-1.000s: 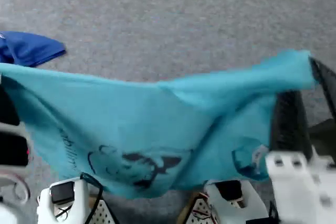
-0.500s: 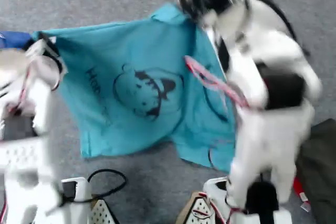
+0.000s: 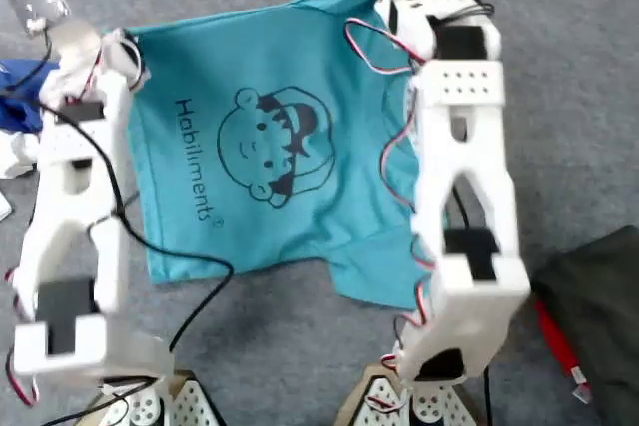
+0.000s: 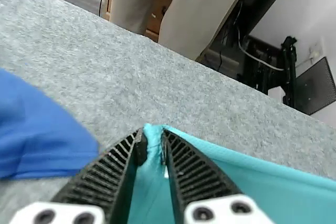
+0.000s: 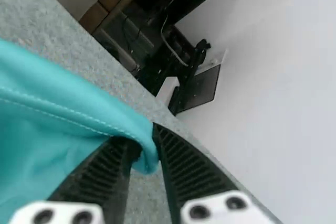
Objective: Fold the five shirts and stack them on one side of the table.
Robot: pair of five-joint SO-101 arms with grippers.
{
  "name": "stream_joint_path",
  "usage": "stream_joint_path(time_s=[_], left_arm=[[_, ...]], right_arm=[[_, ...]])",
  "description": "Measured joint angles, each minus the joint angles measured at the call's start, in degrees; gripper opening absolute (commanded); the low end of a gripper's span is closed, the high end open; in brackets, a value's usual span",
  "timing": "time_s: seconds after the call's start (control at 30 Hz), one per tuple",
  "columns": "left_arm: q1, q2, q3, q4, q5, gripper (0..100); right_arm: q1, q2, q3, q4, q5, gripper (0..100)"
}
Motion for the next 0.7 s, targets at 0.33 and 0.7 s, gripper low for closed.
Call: stream_joint_path(time_s=[0.33,0.7], left_arm=[[0.35,20.13,-32.53,20.31,0.0,2],[2.73,32.62,-39.91,31.21,-5.45,2]], right_arm=[[0.18,22.07,-27.08,11.87,0.0,0.5],[0.26,35.16,-38.42,19.16,0.0,0.5]])
